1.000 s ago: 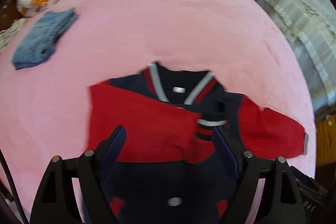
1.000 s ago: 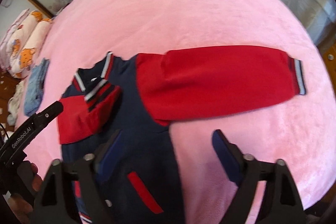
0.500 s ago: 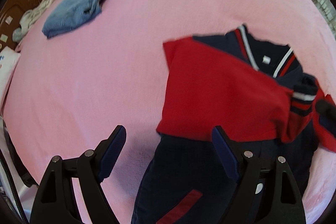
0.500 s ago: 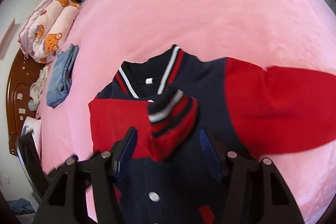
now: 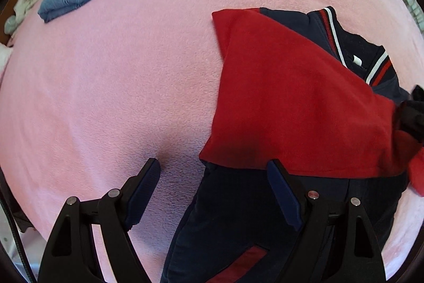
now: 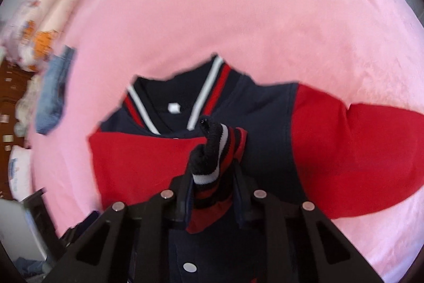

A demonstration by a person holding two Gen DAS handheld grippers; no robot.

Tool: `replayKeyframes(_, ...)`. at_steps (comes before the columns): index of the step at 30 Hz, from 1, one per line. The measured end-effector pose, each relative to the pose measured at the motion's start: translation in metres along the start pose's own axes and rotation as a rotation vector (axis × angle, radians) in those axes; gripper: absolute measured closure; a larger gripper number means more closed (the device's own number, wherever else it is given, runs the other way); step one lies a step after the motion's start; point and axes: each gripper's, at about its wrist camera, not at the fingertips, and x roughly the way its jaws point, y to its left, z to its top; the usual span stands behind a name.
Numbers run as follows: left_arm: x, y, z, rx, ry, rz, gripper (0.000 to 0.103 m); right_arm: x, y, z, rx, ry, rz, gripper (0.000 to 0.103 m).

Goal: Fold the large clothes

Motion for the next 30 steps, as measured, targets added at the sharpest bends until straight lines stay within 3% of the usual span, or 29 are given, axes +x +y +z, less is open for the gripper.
replayKeyframes(4, 0.004, 0.008, 0.002, -0.016, 0.005, -0.032, 0.021, -0.020, -0.027, -0.014, 0.012, -0.090, 0.131, 0.079)
replayKeyframes(6, 0.006, 0.011, 0.003, -0.019, 0.008, -0.038, 0.021, -0.015, -0.038, -0.022, 0.012, -0.091, 0.137, 0.079)
replayKeyframes(9, 0.009, 0.015, 0.005, -0.018, 0.009, -0.040, 0.021, -0.003, -0.051, -0.033, 0.024, -0.047, 0.057, 0.078)
replayKeyframes(11, 0.009, 0.017, 0.007, -0.014, 0.006, -0.040, 0.021, 0.000, -0.059, -0.034, 0.058, -0.031, 0.052, 0.078)
replayKeyframes(15, 0.006, 0.008, 0.000, -0.004, 0.002, -0.039, 0.021, -0.012, -0.062, -0.035, 0.054, -0.070, 0.013, 0.078)
replayKeyframes(20, -0.006, -0.002, -0.007, -0.012, 0.010, -0.042, 0.025, -0.033, -0.067, -0.033, 0.008, -0.143, -0.206, 0.078)
replayKeyframes(23, -0.020, -0.009, -0.007, -0.006, 0.012, -0.056, 0.035, -0.051, -0.071, -0.031, -0.003, -0.170, -0.141, 0.078)
replayKeyframes(26, -0.039, -0.017, -0.006, 0.028, -0.023, -0.099, 0.039, -0.058, -0.050, -0.032, -0.048, -0.195, 0.007, 0.078)
replayKeyframes(29, -0.055, -0.034, -0.001, 0.099, -0.053, -0.201, 0.050, -0.041, -0.029, -0.033, -0.046, -0.121, 0.214, 0.078)
replayKeyframes(30, -0.055, -0.038, 0.001, 0.114, -0.049, -0.228, 0.063, -0.032, -0.023, -0.034, -0.028, -0.086, 0.235, 0.080)
